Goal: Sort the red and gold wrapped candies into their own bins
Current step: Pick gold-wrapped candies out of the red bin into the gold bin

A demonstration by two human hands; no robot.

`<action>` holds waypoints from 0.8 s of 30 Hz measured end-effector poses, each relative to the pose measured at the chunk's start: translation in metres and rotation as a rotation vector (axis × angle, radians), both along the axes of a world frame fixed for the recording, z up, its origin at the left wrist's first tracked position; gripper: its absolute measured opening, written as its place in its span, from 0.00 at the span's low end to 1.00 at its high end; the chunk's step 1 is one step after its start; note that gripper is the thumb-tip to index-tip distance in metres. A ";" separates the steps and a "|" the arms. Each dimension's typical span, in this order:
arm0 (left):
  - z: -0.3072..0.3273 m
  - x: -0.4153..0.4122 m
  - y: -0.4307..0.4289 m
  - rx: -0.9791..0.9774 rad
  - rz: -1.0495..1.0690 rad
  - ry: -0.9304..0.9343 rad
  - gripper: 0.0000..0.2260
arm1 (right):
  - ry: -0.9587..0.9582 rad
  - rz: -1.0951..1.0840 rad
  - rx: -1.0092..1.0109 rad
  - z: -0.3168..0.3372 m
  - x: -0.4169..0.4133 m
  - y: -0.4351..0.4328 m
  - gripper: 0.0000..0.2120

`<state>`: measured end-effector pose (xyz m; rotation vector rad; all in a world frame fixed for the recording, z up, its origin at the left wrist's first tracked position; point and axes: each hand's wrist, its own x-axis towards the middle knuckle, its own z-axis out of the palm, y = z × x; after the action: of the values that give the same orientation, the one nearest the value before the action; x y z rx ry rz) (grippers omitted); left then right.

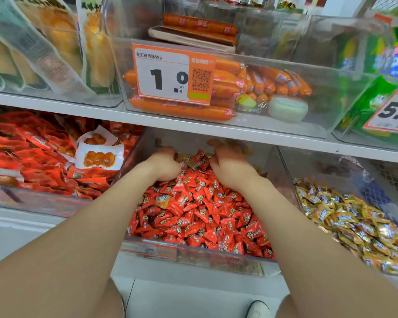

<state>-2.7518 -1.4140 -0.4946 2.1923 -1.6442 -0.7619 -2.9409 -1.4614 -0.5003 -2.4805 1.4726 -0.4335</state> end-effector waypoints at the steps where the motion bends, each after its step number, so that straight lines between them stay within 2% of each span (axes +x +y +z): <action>1: 0.002 0.000 -0.001 0.012 -0.013 0.008 0.24 | 0.000 -0.016 0.044 -0.001 0.003 -0.003 0.22; 5: 0.008 -0.008 0.001 0.017 -0.135 0.029 0.29 | -0.012 0.012 0.237 0.004 0.020 -0.007 0.20; 7: 0.011 -0.009 0.005 0.030 -0.182 0.029 0.27 | -0.035 0.071 0.317 0.011 0.025 -0.003 0.19; 10: 0.024 -0.004 0.017 0.030 -0.230 0.045 0.24 | -0.169 0.095 0.367 0.021 0.011 0.006 0.18; 13: 0.037 0.000 0.030 0.042 -0.320 0.033 0.26 | -0.234 0.133 0.360 0.036 -0.009 0.022 0.16; 15: 0.041 0.002 0.041 0.015 -0.405 0.000 0.32 | -0.212 0.135 0.351 0.046 -0.020 0.036 0.15; 18: 0.044 0.004 0.056 -0.031 -0.484 0.015 0.35 | -0.151 0.161 0.325 0.054 -0.034 0.053 0.16; 24: 0.052 -0.001 0.079 -0.165 -0.430 0.172 0.35 | -0.074 0.126 0.192 0.065 -0.050 0.075 0.14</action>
<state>-2.7528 -1.3349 -0.4428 1.6316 -2.0301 -0.8585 -2.9908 -1.3861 -0.4355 -2.3619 1.2584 -0.3393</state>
